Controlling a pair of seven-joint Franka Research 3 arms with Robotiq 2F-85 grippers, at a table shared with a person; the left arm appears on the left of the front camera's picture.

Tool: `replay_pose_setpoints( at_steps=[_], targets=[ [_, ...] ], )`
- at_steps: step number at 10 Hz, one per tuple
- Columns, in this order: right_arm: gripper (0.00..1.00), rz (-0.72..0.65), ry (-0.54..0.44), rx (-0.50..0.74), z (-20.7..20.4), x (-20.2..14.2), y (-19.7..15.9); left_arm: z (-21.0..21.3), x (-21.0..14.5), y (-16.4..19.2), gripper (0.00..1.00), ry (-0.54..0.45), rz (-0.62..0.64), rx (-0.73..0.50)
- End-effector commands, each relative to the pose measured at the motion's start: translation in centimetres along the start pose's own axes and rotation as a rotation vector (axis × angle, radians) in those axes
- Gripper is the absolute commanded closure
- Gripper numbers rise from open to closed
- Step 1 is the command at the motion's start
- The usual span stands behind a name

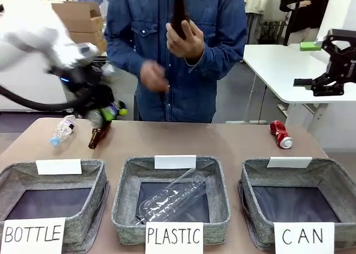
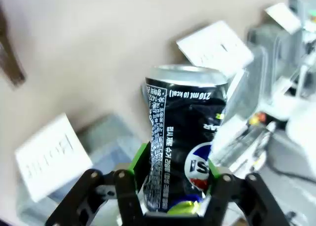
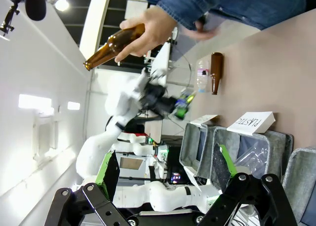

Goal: Sort the can waste into the basket.
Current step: Pick up the can waste from the table and place it in the right Fabric basket.

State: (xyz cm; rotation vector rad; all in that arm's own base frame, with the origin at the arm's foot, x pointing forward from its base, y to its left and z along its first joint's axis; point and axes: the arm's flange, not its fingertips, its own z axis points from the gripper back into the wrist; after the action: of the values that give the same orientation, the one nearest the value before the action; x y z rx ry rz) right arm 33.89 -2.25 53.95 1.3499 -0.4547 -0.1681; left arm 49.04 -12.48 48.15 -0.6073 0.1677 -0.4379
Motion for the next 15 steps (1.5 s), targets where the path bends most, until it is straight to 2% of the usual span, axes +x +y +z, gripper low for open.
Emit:
replay_pose_setpoints(
  at_steps=[1,2,3,4,5,8,9,10,11,12,14,15],
  targets=[
    [0.0,-0.002,-0.011,0.026,-0.3,0.2,0.2,4.0,-11.4,-2.0,1.0,-0.221,-0.123,0.075],
    [0.0,-0.002,-0.011,0.026,-0.3,0.2,0.2,5.8,-15.4,-2.5,1.0,-0.358,-0.182,0.131],
    [0.0,-0.002,-0.011,0.026,-0.3,0.2,0.2,7.1,-18.0,-3.0,1.0,-0.43,-0.306,0.143],
    [0.0,-0.002,-0.011,0.026,-0.3,0.2,0.2,9.2,-20.1,-3.6,1.0,-0.696,-0.537,0.167],
    [0.0,-0.002,-0.011,0.026,-0.3,0.2,0.2,8.3,-15.3,-2.6,1.0,-0.304,-0.193,0.1],
    [0.0,-0.002,-0.011,0.026,-0.3,0.2,0.2,8.3,-15.3,-2.6,1.0,-0.304,-0.193,0.1],
    [0.0,-0.002,-0.011,0.026,-0.3,0.2,0.2,7.7,-17.2,-2.7,0.55,-0.358,-0.231,0.105],
    [0.0,-0.002,-0.011,0.026,-0.3,0.2,0.2,11.2,-18.4,-2.3,0.55,-0.434,-0.214,0.191],
    [0.0,-0.002,-0.011,0.026,-0.3,0.2,0.2,15.8,-21.9,-1.2,0.55,-0.495,-0.109,0.342],
    [0.0,-0.002,-0.011,0.026,-0.3,0.2,0.2,19.5,-26.1,0.3,0.55,-0.538,0.02,0.425],
    [0.0,-0.002,-0.011,0.026,-0.3,0.2,0.2,23.9,-33.5,2.2,0.55,-0.624,0.198,0.5],
    [0.0,-0.002,-0.011,0.026,-0.3,0.2,0.2,25.2,-35.7,2.5,0.55,-0.691,0.215,0.475]
  ],
)
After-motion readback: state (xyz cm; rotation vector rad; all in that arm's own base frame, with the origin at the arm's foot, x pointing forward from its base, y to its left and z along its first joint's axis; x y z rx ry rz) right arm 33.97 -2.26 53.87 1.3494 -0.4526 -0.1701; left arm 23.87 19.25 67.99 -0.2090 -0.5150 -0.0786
